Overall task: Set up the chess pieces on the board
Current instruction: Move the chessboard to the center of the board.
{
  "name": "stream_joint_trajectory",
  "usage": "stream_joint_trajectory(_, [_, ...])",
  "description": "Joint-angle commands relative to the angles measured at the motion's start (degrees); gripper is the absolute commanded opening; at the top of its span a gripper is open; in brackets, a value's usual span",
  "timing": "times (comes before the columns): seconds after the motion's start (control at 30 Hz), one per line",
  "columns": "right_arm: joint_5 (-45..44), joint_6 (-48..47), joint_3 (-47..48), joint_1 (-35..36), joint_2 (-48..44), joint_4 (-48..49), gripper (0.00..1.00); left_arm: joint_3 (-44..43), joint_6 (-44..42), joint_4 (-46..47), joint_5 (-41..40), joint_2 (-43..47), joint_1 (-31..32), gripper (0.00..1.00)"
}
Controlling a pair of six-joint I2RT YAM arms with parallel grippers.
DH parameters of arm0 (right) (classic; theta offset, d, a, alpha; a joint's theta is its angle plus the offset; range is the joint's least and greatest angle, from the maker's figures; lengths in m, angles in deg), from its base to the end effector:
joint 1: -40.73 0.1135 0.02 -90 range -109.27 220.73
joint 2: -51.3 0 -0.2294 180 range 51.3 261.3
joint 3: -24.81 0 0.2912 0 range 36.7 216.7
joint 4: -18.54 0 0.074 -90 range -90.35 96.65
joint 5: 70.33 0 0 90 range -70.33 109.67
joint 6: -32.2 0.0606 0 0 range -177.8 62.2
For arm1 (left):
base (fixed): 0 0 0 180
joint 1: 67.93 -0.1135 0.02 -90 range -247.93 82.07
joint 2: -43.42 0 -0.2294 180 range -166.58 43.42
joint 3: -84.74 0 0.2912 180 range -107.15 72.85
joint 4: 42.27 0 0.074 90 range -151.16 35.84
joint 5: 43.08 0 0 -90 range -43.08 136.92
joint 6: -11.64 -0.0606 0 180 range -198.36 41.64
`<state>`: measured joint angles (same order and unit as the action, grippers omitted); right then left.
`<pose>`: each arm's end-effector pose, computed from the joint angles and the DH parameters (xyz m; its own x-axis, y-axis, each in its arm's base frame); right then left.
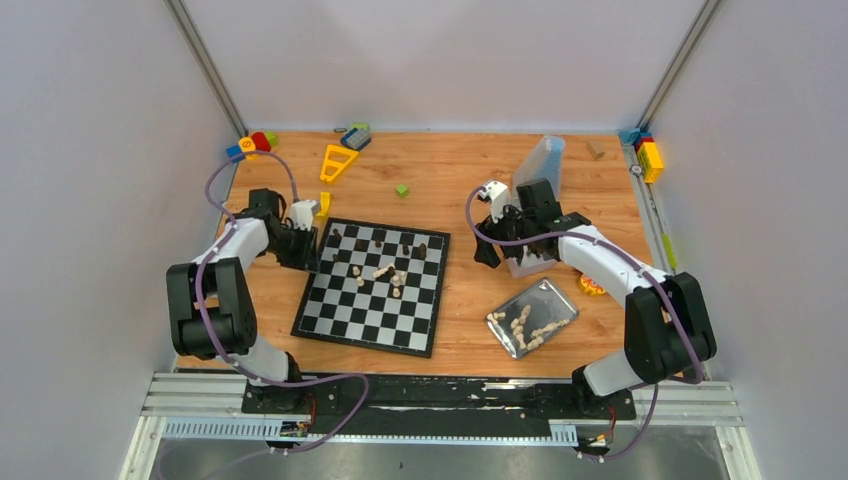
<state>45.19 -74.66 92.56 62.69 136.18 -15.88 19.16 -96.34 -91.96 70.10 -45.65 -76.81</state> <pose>0.3221 0.1580 0.1554 -0.5252 -0.4940 -0.6930 -0.7714 0.6202 0.1425 0.3207 0.0260 0.1026 -0.9086 0.1452 -0.3915 0.2640 0.9262 -0.2691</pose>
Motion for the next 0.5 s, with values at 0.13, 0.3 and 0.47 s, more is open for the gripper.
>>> stream_joint_trajectory(0.13, [-0.5,-1.4,0.5,0.3,0.7,1.4,0.71,-1.3,5.6,1.2,6.0,1.3,9.3,0.34])
stream_joint_trajectory(0.3, [-0.5,-1.4,1.4,0.3,1.4,1.1,0.71,-1.4,5.7,1.3,6.8,0.4,14.2,0.34])
stream_joint_trajectory(0.47, [-0.5,-1.6,1.8,0.3,1.6,0.9,0.71,-1.1,5.0,1.0,4.5,4.6,14.4,0.35])
